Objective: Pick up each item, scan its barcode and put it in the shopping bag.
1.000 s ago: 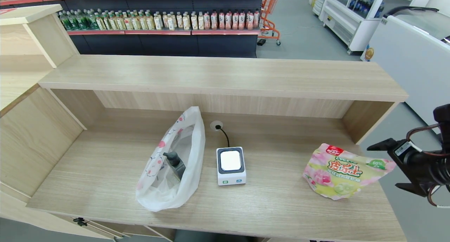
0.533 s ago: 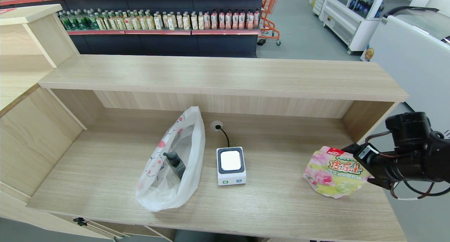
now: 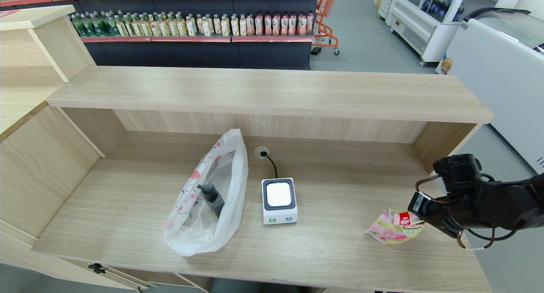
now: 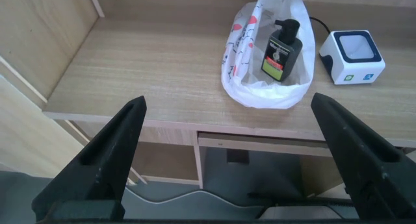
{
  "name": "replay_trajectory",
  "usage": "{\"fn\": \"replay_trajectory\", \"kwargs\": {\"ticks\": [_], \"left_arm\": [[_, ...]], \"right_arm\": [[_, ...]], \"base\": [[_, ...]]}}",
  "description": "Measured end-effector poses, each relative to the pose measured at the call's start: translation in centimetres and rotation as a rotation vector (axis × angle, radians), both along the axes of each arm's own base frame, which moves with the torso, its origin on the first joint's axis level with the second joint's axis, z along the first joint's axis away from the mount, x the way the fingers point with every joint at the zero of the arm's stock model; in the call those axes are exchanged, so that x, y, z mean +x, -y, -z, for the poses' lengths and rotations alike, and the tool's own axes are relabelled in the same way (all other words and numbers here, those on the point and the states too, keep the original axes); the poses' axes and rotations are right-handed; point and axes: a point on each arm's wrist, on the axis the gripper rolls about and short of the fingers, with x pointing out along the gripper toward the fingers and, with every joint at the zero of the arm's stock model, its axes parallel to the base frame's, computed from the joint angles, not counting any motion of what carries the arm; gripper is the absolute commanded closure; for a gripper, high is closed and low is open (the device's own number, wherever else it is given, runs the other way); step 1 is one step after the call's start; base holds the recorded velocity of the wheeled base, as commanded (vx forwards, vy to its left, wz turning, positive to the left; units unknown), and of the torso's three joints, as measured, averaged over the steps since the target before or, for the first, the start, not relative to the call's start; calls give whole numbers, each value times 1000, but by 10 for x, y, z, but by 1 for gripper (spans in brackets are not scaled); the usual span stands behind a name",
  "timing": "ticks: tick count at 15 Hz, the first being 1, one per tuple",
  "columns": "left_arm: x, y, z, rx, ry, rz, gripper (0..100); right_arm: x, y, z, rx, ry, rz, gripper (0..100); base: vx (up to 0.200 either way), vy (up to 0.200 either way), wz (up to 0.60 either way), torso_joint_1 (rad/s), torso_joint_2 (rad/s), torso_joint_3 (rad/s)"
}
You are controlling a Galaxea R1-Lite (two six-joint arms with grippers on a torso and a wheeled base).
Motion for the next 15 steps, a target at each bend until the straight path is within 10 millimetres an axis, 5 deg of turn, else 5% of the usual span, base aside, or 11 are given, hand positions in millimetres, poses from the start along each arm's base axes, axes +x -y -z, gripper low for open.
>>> {"fn": "replay_trajectory", "kwargs": {"ticks": [5, 11, 15], "left_arm": [[0, 0, 0, 0, 0, 0, 0], [0, 0, 0, 0, 0, 0, 0], [0, 0, 0, 0, 0, -1, 0]], "right_arm": [[1, -3, 3, -144, -2, -119, 100], [9, -27, -37, -509, 394, -478, 100], [-1, -47, -54, -540, 688, -818, 100]], "base": [[0, 0, 0, 0, 0, 0], [0, 0, 0, 0, 0, 0], [0, 0, 0, 0, 0, 0]]}}
